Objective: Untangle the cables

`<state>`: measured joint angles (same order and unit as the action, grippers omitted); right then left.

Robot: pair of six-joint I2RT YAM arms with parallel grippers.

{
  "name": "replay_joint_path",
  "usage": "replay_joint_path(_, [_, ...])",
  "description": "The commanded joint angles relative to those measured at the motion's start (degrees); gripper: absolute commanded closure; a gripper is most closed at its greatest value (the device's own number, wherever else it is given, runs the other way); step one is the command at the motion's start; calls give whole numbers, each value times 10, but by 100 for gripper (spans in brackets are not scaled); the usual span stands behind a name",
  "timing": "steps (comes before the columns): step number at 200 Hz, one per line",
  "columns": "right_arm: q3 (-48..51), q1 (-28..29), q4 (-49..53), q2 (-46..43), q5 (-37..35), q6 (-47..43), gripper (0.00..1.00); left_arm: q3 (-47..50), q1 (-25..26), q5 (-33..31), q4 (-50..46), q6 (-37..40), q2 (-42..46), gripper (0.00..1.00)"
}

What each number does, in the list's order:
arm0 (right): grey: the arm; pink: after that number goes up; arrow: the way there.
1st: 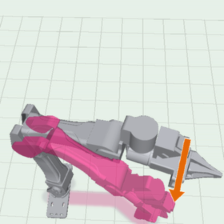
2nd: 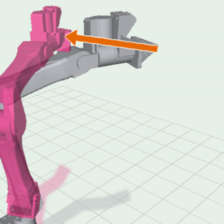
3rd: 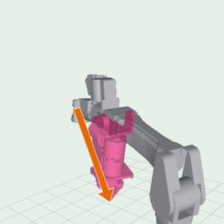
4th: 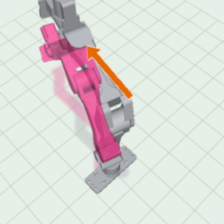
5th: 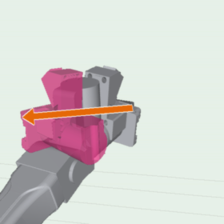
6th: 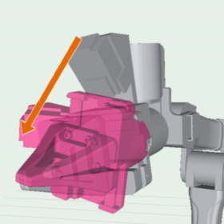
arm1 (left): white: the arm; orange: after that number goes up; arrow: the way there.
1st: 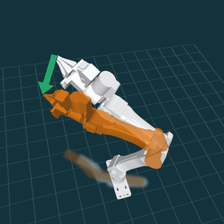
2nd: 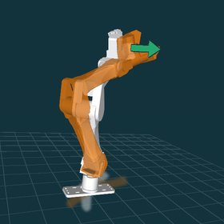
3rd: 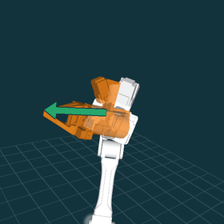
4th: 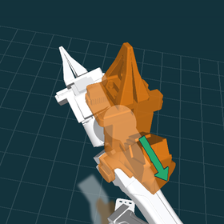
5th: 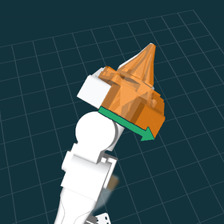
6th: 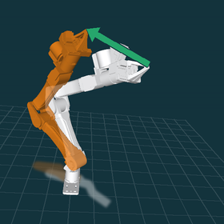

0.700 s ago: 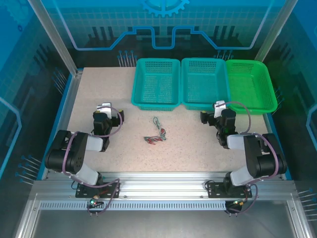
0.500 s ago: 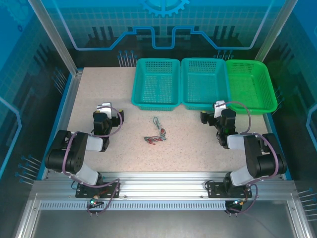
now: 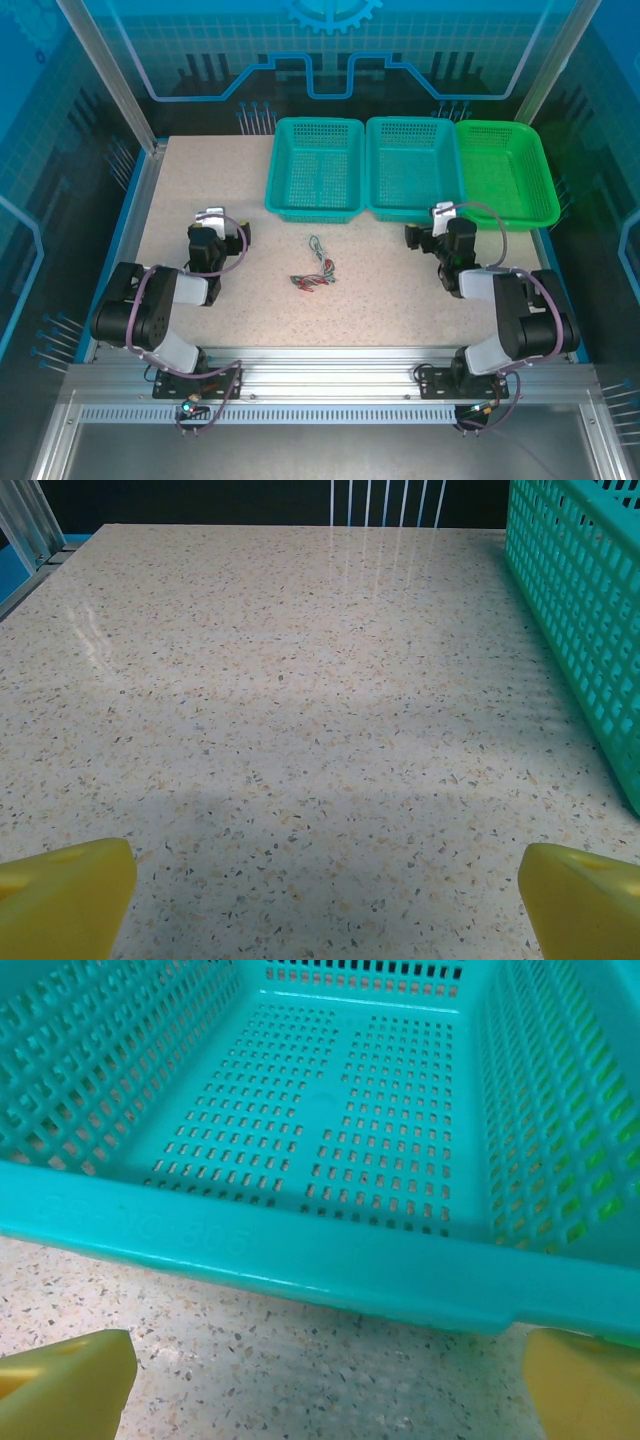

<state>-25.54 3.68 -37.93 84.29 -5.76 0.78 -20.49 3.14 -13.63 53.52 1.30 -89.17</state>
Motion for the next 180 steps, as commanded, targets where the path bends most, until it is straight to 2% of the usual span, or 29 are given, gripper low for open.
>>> replay_joint_path(1, [-11,-11,61,-73,-18,22,0,-5,-6,-27,-27,-23,49,1])
replay_joint_path(11, [-16,-14,113,-116,-16,44,0,-6,-6,-41,-74,-29,96,1])
replay_joint_path(21, [-42,-17,211,-164,-18,81,0,-16,-6,-58,-143,-46,154,1])
replay_joint_path(37, [-99,-21,380,-233,-4,166,0,-52,-6,-61,-295,-91,246,1])
replay_joint_path(47, [-128,-20,449,-272,31,214,0,-87,-5,-53,-402,-142,289,1])
replay_joint_path(67, [-171,4,554,-323,89,281,0,-178,3,12,-609,-256,310,1])
replay_joint_path(83, [-205,38,631,-340,112,295,0,-235,55,28,-713,-321,298,1])
replay_joint_path(107, [-241,89,718,-332,169,308,0,-282,159,41,-753,-405,261,2])
replay_joint_path(127, [-243,131,752,-324,187,327,0,-315,220,62,-759,-490,199,12])
replay_joint_path(146, [-231,165,768,-330,167,350,0,-338,276,60,-722,-513,137,23])
replay_joint_path(180, [-236,184,796,-340,144,345,0,-386,302,60,-686,-527,19,35])
